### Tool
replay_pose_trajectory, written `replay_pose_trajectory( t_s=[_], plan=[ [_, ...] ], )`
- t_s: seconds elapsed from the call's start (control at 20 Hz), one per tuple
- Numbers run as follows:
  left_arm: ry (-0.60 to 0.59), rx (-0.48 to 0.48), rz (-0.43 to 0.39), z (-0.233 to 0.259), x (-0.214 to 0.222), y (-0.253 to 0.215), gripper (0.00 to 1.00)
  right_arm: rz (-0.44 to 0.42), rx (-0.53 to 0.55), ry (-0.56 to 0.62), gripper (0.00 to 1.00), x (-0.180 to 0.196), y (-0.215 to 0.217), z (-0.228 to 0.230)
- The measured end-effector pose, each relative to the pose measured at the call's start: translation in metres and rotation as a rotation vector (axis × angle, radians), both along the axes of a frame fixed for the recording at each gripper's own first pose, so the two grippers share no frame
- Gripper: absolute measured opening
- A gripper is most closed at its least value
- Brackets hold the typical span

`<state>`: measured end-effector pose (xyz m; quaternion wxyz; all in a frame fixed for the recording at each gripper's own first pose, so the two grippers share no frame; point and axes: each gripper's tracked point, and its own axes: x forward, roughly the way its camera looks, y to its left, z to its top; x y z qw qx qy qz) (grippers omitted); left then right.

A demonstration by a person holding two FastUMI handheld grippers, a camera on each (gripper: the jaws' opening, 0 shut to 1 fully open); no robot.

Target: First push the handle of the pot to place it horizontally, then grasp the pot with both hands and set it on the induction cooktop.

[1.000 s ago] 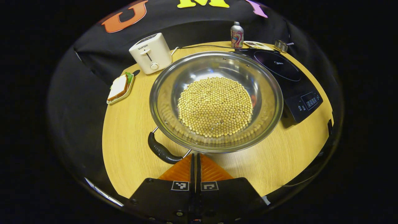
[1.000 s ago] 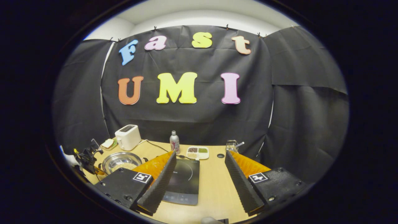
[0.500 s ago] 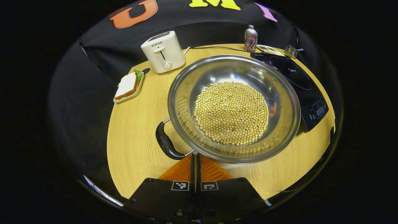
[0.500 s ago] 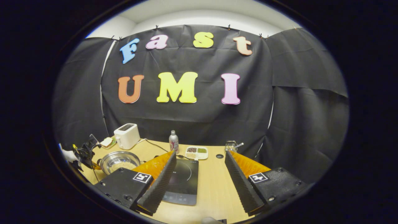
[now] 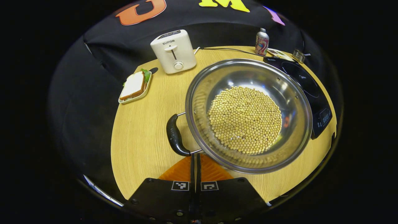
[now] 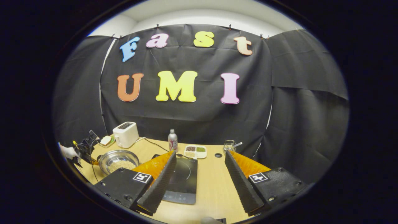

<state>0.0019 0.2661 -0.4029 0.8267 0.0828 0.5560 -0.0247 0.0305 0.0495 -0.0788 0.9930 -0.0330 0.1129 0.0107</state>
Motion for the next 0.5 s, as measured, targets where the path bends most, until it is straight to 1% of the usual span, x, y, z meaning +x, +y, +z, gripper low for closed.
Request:
replay_pose_trajectory(
  t_s=[0.05,0.1,0.15,0.5],
  plan=[
    [-0.003,-0.007,0.003,0.000,0.003,0.000,0.00,-0.001,-0.004,0.001,0.97,-0.001,0.000,0.000],
    [-0.006,-0.013,0.008,0.000,0.006,0.001,0.10,0.000,-0.007,0.002,0.97,-0.002,0.001,0.000],
    [-0.004,-0.016,0.011,0.000,0.008,0.002,0.00,-0.001,-0.009,-0.001,0.97,-0.003,0.002,0.001],
    [-0.020,-0.019,0.030,-0.002,0.026,0.014,0.00,-0.002,-0.016,0.005,0.97,-0.006,0.005,0.001]
  ],
)
